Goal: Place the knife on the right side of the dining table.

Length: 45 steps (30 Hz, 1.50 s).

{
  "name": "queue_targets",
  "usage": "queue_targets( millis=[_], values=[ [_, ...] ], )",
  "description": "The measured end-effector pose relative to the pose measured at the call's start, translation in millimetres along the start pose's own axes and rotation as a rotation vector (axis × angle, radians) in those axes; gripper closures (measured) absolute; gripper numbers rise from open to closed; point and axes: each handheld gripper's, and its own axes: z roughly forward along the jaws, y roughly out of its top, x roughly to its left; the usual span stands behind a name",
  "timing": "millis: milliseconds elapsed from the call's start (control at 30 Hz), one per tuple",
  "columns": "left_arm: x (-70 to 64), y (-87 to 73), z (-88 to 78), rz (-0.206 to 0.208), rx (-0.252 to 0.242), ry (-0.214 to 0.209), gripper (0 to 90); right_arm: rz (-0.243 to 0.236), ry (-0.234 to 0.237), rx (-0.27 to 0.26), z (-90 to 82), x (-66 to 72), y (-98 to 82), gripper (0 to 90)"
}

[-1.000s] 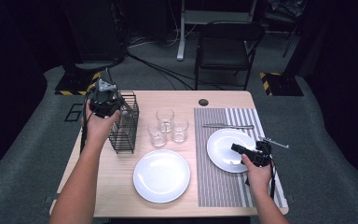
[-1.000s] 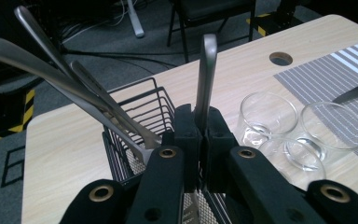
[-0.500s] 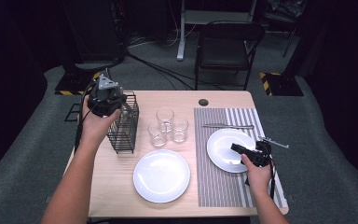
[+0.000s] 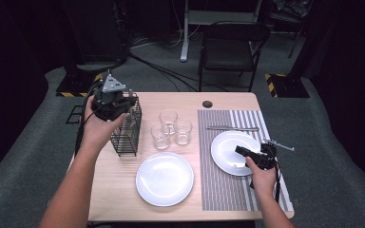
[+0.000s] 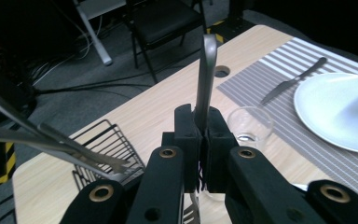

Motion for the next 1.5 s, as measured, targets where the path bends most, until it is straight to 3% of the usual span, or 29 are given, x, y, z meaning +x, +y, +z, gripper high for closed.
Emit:
queue_targets(
  millis=[133, 367, 633, 967, 1200, 1500],
  values=[
    [-7.6, -0.3, -0.5, 0.029, 0.007, -0.017, 86.7, -0.004, 0.003, -0.001, -0.4, 1.0, 0.3, 66.7],
    [-14.0, -5.7, 2.7, 0.042, 0.017, -0.058, 86.7, -0.022, -0.002, -0.003, -1.2, 3.6, 0.7, 66.7],
    [-21.6, -22.0, 13.8, 0.059, 0.051, -0.141, 86.7, -0.041, 0.004, -0.002, -1.1, 6.8, 0.6, 66.7],
    [-35.3, -36.4, 17.1, 0.084, 0.052, -0.188, 86.7, -0.076, 0.018, 0.007, -0.1, 12.5, -0.1, 66.7],
    [-50.2, -51.5, 27.0, 0.086, 0.064, -0.267, 86.7, -0.128, 0.017, 0.024, 0.0, 19.7, -0.2, 66.7],
    [-60.1, -66.8, 34.7, 0.079, 0.071, -0.312, 86.7, -0.197, 0.031, 0.105, 6.1, 32.1, -2.5, 66.7]
  ],
)
